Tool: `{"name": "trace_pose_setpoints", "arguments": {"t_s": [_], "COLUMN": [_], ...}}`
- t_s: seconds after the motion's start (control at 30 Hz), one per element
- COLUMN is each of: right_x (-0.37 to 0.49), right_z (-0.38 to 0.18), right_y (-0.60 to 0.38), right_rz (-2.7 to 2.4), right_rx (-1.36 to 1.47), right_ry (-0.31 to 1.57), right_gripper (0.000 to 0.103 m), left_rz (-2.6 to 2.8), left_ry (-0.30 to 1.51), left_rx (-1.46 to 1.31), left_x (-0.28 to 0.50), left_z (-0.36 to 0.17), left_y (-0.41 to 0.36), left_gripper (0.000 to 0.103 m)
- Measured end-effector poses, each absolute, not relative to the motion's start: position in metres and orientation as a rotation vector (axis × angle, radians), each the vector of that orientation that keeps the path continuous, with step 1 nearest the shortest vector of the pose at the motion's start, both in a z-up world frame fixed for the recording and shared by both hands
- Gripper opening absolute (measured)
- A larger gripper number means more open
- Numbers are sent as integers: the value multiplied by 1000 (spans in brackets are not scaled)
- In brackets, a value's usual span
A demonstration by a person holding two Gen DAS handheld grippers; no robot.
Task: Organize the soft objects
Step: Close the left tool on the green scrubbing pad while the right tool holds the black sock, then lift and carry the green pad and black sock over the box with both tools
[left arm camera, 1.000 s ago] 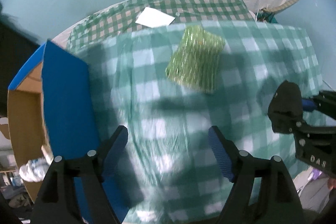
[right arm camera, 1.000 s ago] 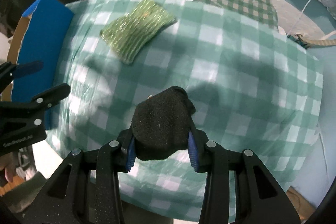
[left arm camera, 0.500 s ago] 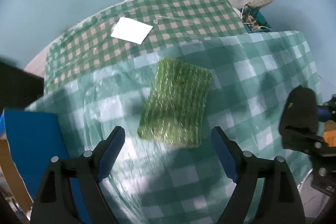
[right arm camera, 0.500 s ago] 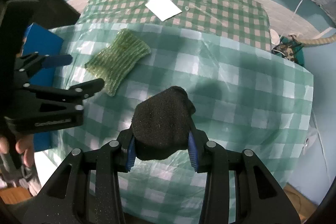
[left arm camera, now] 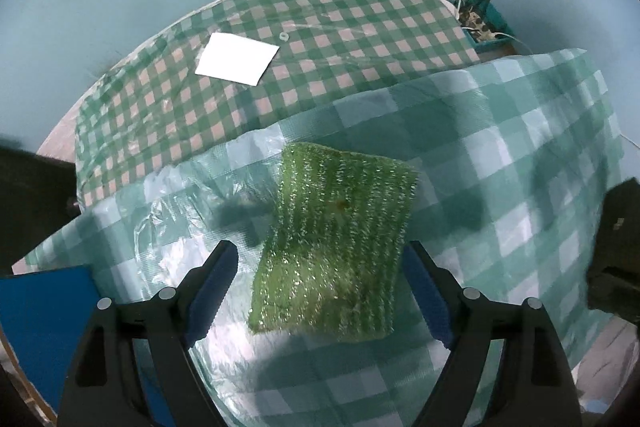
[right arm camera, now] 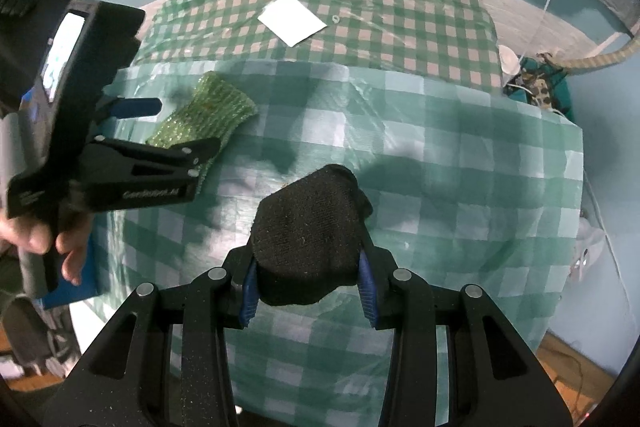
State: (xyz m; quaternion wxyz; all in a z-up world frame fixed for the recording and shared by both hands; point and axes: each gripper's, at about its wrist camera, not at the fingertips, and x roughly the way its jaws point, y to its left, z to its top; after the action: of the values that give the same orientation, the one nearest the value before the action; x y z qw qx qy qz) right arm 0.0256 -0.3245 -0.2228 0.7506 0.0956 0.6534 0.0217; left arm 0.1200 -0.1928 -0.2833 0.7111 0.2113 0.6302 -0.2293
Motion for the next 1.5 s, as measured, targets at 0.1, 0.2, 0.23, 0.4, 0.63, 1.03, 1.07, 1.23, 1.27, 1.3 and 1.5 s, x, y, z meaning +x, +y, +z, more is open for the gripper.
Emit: {"name": "trace_pose_setpoints", "arguments": {"t_s": [0.1,0.2,0.23,0.4,0.63,1.03,1.07,1.23,1.27,1.3,1.5], "right_x": [24,24,24,23,24,29,29,29,29,29,27], "right_z": [-220,-218,-217,-216,-214,-207,-206,-201,-199,-198,-183], "right_y": [-328,-330,-330,-329,-318,-297,-295,-289,-287,-285,-271], "right_rz": [41,39,39,42,62,107,110,118,123,128,152], "right_rx": [209,204,202,197,188,160,157,151,149,145,102], "right_ry": [1425,1423,1423,1423,1414,1392,1390,1388,1386,1383,1369], "right_gripper": [39,39,39,39,39,39,39,39,39,39,39], "left_rz": [-503,-511,-512,-541,-545,-513,-513,-506,-508,-508,-493], "left_ry": [1413,1404,1407,1378,1382,1340,1340,1325,1320,1315,1277], "left_rx": [475,462,460,451,447,425,427,412,404,400,368], "left_x": [119,118,119,117,112,82,79,64,60,58,48], "left_z": [-290,-292,-293,-288,-280,-249,-246,-227,-221,-217,-187], "left_y": [-192,-192,-191,-189,-185,-161,-159,-149,-147,-145,-130], "left_gripper": [85,85,83,53,20,20,20,20,20,20,20]}}
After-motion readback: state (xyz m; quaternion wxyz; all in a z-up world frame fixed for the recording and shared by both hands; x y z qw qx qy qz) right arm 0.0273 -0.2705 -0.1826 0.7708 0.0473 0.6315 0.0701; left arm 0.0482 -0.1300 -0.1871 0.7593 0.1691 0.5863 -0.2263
